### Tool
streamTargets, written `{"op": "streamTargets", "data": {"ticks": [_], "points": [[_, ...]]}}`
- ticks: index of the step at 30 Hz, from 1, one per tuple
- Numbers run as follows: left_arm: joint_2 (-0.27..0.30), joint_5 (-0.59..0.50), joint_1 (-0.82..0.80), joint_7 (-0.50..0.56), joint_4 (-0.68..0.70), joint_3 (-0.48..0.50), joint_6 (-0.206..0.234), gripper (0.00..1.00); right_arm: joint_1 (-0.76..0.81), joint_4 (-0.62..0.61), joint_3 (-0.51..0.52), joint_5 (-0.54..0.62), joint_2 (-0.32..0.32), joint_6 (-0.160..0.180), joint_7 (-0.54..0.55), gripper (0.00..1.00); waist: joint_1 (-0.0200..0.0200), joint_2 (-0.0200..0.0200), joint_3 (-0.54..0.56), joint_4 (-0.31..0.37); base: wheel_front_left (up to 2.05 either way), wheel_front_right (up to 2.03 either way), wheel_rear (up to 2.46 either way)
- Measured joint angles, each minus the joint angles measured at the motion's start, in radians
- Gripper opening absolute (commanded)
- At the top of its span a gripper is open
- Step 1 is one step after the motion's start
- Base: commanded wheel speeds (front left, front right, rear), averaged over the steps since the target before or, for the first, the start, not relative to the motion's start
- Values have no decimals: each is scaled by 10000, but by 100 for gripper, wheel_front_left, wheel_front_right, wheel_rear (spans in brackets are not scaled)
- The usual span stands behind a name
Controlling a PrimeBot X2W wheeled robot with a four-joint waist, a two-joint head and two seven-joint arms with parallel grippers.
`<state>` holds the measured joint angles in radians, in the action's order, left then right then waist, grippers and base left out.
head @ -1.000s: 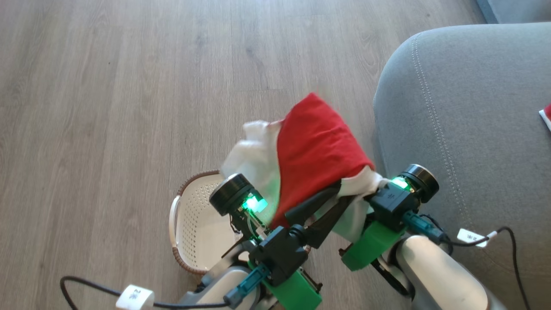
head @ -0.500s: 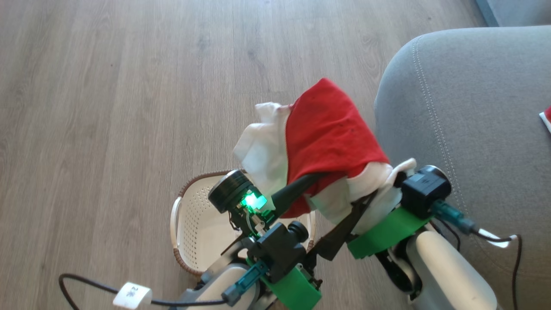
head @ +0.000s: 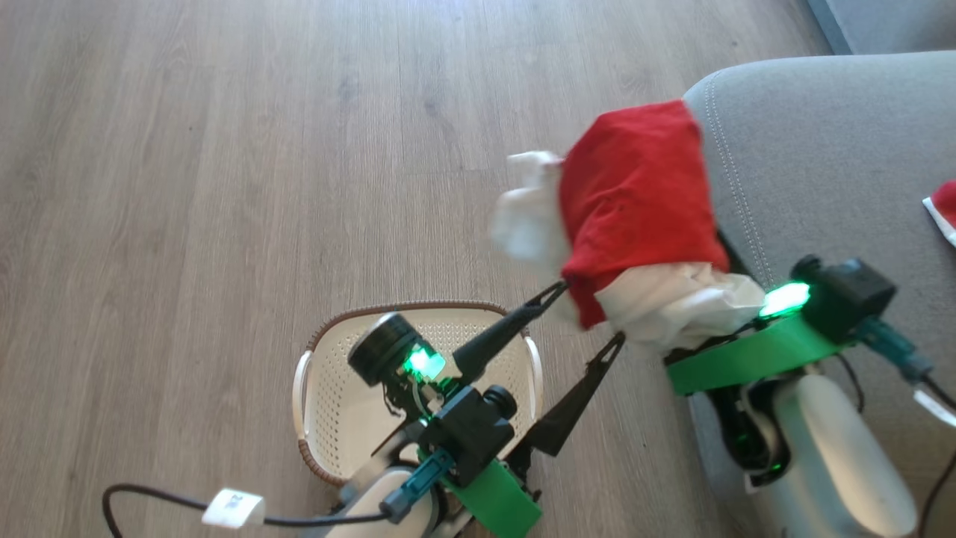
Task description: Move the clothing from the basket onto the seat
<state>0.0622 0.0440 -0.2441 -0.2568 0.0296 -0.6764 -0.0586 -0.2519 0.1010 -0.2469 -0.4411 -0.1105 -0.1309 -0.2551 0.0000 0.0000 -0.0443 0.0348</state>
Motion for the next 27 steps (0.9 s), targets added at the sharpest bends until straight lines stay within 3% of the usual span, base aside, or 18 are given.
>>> {"op": "streamTargets", "data": {"ticks": [13, 27], "points": [[69, -98, 36, 2, -1101, 286, -105, 100, -52, -374, 1383, 198, -184, 0, 0, 0, 0, 0, -185, 81, 0, 0, 0], [140, -90, 557, 2, -1927, 633, -272, 100, -54, -694, 2004, 280, -186, 0, -2, 0, 0, 0, -237, 371, 0, 0, 0]]}}
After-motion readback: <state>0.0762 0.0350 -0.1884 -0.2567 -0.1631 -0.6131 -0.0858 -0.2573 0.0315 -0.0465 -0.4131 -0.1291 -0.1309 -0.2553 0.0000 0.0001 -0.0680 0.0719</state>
